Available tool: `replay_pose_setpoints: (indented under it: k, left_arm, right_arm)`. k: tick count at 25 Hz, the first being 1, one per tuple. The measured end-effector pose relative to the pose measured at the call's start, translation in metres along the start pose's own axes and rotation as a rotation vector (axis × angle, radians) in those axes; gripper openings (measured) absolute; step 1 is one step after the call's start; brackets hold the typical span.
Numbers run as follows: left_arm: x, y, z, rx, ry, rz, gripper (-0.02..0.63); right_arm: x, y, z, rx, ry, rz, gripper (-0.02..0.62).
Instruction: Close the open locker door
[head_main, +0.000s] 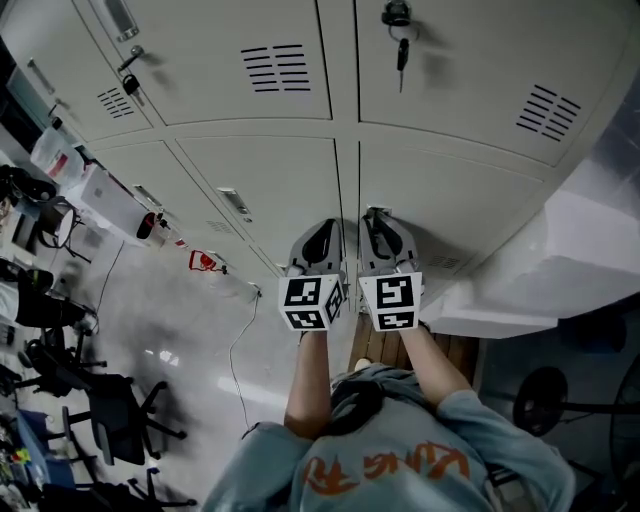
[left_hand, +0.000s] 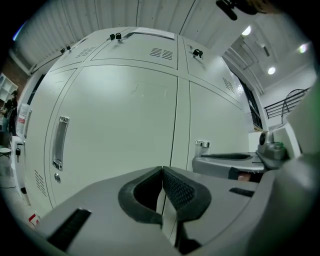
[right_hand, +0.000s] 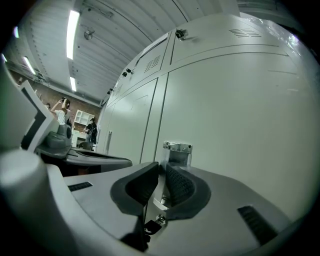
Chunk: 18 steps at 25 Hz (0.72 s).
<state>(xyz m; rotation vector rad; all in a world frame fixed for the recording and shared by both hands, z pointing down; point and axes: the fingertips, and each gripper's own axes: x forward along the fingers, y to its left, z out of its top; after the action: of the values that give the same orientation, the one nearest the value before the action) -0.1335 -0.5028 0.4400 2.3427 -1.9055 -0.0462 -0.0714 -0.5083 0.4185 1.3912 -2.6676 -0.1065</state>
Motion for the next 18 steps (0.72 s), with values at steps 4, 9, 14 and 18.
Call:
replay_pose_setpoints:
  k: [4,9,14,18]
  left_arm:
    - [-0.001,-0.001,-0.007,0.0,0.019,0.012,0.02]
    - [-0.006,-0.002,-0.017,0.005,0.045,0.021,0.02]
    - [-0.009,-0.005,-0.024,0.01,0.062,0.023,0.02]
    - [-0.012,-0.008,-0.026,0.018,0.074,0.017,0.02]
  right_arm:
    - [0.0,0.0,0.001,0.008,0.0,0.003,0.025]
    - [-0.005,0.003,0.0,0.015,-0.012,0.001,0.031]
    - [-0.01,0.005,-0.003,0.026,-0.023,0.022,0.029]
    - [-0.012,-0.002,-0.022,0.079,0.012,0.01,0.023]
